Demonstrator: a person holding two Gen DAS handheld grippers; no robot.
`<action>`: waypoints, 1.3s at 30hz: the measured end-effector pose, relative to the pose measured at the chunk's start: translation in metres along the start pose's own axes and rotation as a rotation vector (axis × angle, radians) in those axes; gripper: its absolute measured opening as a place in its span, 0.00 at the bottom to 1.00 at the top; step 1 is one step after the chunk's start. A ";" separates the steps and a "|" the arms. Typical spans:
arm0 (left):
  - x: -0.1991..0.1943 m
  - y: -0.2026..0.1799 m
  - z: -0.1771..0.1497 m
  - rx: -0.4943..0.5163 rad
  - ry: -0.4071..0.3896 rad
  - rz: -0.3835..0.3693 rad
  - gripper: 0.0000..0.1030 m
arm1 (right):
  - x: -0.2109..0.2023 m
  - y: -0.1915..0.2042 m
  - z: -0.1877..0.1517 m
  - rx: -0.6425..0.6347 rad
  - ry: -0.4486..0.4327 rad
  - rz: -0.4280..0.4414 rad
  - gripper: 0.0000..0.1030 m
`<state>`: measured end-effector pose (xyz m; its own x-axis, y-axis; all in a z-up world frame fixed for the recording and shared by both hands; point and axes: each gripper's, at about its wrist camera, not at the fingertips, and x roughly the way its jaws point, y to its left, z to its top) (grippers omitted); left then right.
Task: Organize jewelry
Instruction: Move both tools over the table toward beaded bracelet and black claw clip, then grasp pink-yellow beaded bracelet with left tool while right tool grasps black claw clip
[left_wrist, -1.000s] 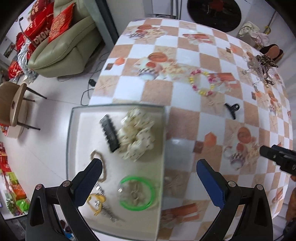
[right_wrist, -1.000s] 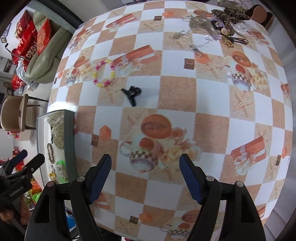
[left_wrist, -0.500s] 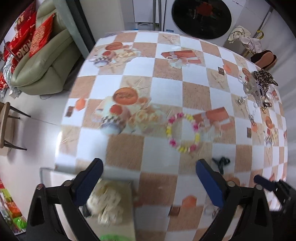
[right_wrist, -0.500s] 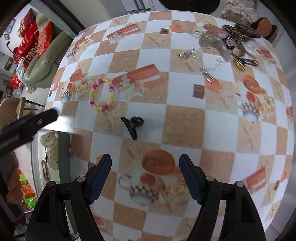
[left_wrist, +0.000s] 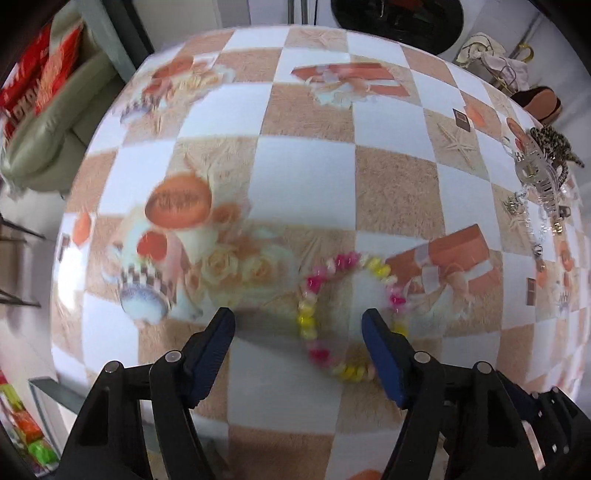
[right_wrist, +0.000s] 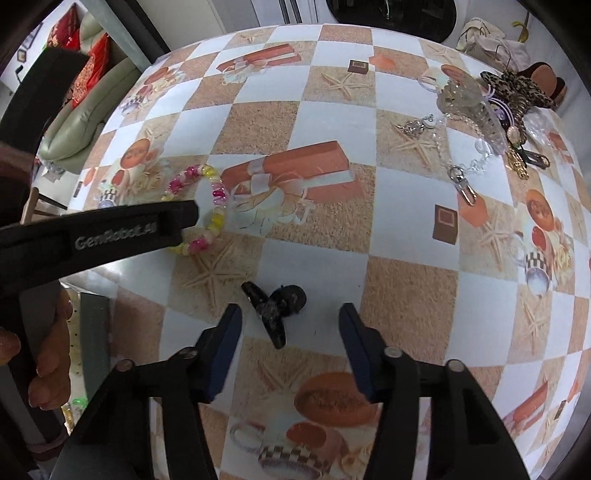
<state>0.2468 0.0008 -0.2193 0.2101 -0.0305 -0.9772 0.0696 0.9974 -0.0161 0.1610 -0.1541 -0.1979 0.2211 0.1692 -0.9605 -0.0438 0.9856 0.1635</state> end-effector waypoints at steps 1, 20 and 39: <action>0.001 -0.004 0.002 0.012 -0.006 -0.001 0.70 | 0.001 0.001 0.000 -0.005 -0.007 -0.011 0.50; -0.051 -0.035 -0.015 0.040 -0.070 -0.112 0.13 | -0.042 -0.025 -0.011 0.053 -0.049 0.069 0.24; -0.163 0.066 -0.125 -0.005 -0.145 -0.136 0.13 | -0.100 0.046 -0.066 0.050 -0.040 0.145 0.24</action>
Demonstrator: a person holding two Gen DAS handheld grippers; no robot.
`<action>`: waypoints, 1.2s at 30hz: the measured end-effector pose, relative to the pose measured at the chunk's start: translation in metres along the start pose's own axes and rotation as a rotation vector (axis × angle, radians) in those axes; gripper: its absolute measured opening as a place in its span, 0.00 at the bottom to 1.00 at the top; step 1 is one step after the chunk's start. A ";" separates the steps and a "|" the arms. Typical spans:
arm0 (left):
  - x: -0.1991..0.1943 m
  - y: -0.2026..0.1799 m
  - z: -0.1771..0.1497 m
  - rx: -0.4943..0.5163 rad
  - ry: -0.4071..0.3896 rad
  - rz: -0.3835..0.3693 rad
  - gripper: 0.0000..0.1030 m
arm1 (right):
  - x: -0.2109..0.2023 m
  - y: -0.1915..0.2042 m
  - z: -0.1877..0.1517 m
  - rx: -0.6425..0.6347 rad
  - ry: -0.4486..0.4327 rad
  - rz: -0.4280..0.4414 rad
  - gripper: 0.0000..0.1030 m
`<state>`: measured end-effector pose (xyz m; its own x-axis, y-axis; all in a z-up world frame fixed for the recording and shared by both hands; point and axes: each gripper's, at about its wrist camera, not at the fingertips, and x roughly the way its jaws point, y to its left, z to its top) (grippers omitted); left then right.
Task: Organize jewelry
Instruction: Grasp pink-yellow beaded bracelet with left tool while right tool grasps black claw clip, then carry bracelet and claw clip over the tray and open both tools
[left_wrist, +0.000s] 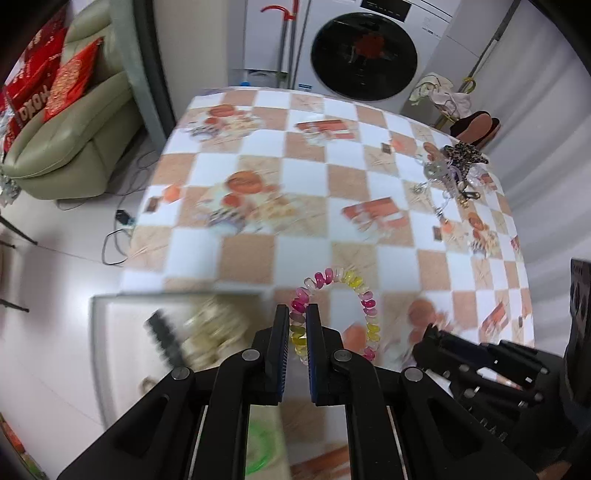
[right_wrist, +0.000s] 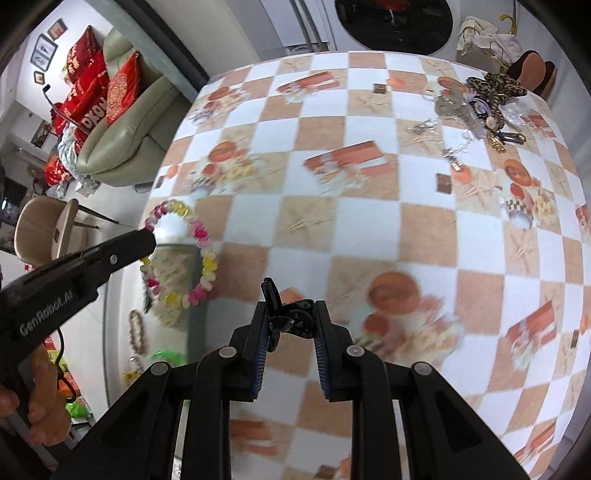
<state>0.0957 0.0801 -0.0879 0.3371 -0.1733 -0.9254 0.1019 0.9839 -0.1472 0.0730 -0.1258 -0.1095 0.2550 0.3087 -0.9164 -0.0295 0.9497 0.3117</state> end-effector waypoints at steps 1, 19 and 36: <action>-0.006 0.009 -0.008 -0.006 -0.002 0.005 0.13 | -0.001 0.009 -0.005 -0.003 0.001 0.005 0.24; -0.003 0.136 -0.147 -0.162 0.155 0.106 0.13 | 0.051 0.140 -0.076 -0.136 0.139 0.048 0.24; 0.033 0.142 -0.156 -0.126 0.200 0.173 0.14 | 0.119 0.156 -0.050 -0.174 0.203 -0.040 0.25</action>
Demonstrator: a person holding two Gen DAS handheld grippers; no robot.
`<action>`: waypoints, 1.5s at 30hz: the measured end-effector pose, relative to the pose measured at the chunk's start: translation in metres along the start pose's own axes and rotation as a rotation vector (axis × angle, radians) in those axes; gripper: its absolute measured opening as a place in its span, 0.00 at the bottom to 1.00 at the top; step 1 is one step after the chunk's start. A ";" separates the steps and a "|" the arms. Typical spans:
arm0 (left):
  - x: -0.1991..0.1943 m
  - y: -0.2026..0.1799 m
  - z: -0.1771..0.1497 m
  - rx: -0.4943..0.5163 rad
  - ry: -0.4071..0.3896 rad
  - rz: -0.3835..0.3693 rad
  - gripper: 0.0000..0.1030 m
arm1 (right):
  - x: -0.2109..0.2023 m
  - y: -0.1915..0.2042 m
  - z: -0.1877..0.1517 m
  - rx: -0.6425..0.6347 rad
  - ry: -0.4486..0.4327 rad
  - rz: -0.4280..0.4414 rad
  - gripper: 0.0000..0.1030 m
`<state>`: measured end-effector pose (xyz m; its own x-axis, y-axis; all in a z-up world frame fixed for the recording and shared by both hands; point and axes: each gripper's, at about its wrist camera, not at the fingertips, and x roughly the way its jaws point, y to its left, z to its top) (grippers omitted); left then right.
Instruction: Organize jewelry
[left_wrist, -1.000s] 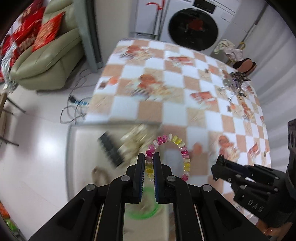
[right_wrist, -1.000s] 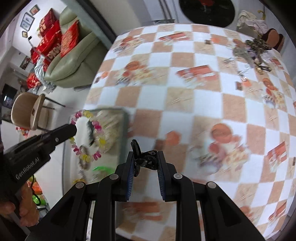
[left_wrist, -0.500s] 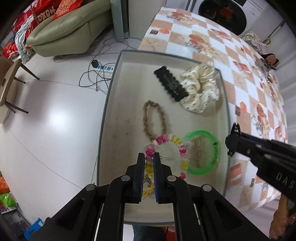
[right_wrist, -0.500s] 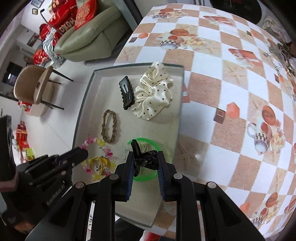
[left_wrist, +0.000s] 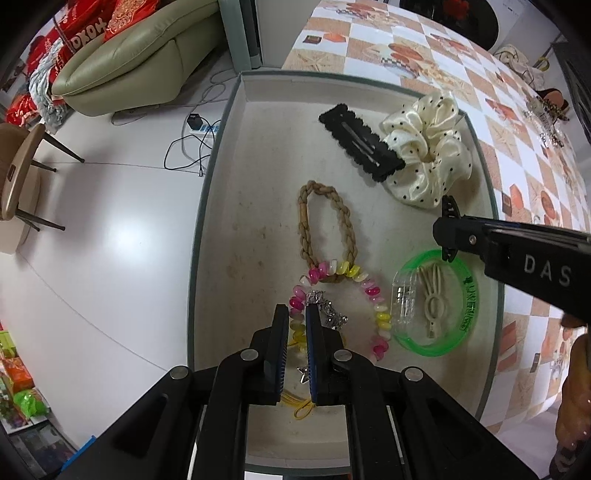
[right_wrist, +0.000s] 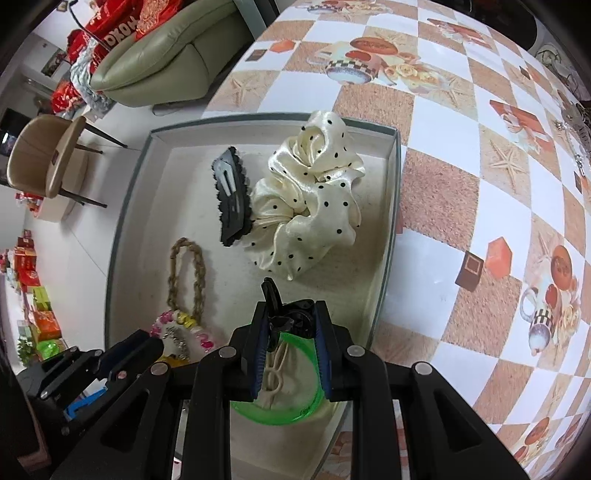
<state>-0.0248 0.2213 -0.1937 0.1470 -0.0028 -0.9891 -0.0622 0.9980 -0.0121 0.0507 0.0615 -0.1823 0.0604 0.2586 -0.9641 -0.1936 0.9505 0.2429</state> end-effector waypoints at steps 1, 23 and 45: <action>0.000 0.000 0.000 0.001 0.001 0.004 0.14 | 0.001 0.000 0.001 0.000 0.005 0.000 0.25; -0.022 -0.011 -0.003 -0.001 -0.010 -0.016 0.87 | -0.070 -0.012 -0.012 0.049 -0.090 0.006 0.36; -0.073 -0.012 -0.021 -0.001 -0.072 0.019 1.00 | -0.099 -0.009 -0.057 0.051 -0.056 -0.058 0.79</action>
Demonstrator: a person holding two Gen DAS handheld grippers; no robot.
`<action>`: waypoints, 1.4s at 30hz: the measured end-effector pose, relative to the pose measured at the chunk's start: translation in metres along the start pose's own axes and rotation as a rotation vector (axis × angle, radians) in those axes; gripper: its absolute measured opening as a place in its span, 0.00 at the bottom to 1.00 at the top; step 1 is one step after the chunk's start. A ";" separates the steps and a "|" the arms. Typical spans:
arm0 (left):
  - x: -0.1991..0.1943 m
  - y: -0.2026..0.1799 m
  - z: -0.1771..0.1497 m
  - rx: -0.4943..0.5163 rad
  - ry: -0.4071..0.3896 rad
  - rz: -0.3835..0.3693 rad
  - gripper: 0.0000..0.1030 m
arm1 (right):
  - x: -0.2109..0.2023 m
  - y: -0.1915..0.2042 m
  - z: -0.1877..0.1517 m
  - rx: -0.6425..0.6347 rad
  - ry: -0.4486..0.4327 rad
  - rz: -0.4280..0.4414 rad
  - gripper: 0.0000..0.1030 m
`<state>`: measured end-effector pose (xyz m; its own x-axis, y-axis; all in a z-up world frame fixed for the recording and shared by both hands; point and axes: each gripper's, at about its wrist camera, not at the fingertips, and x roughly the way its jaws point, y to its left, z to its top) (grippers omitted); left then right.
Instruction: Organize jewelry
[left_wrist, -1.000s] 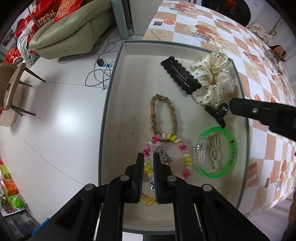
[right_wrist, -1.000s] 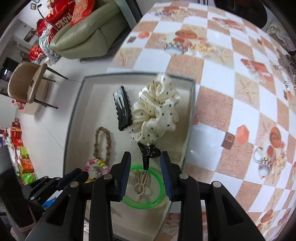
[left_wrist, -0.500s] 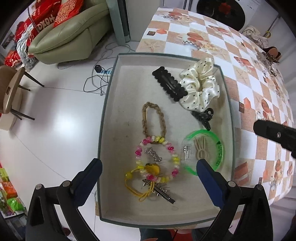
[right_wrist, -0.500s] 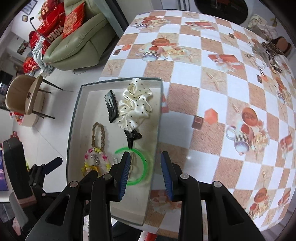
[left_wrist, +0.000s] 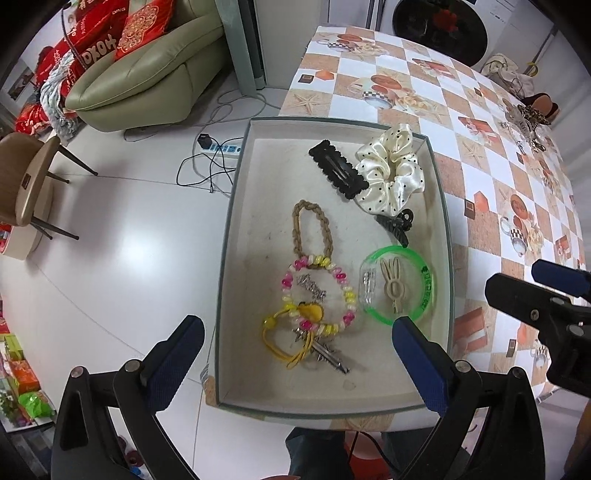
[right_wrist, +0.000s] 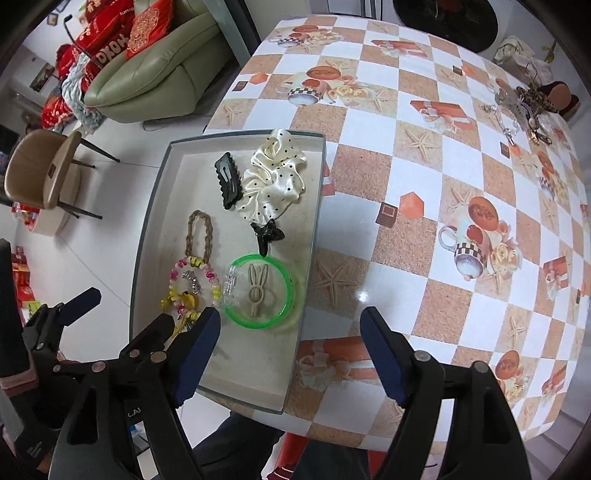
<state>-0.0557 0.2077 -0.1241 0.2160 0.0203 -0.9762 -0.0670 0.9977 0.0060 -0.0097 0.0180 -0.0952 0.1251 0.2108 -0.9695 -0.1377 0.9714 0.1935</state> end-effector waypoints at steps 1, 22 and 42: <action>-0.001 0.001 -0.001 -0.001 0.000 -0.001 1.00 | -0.001 0.001 0.000 -0.003 -0.003 -0.008 0.79; -0.012 0.006 -0.005 0.007 -0.009 0.002 1.00 | -0.009 0.011 -0.002 -0.025 -0.012 -0.027 0.79; -0.013 0.007 -0.002 0.006 -0.011 0.003 1.00 | -0.011 0.015 0.000 -0.027 -0.013 -0.028 0.79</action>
<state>-0.0612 0.2147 -0.1122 0.2265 0.0239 -0.9737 -0.0616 0.9981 0.0102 -0.0135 0.0301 -0.0818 0.1416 0.1850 -0.9725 -0.1606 0.9737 0.1618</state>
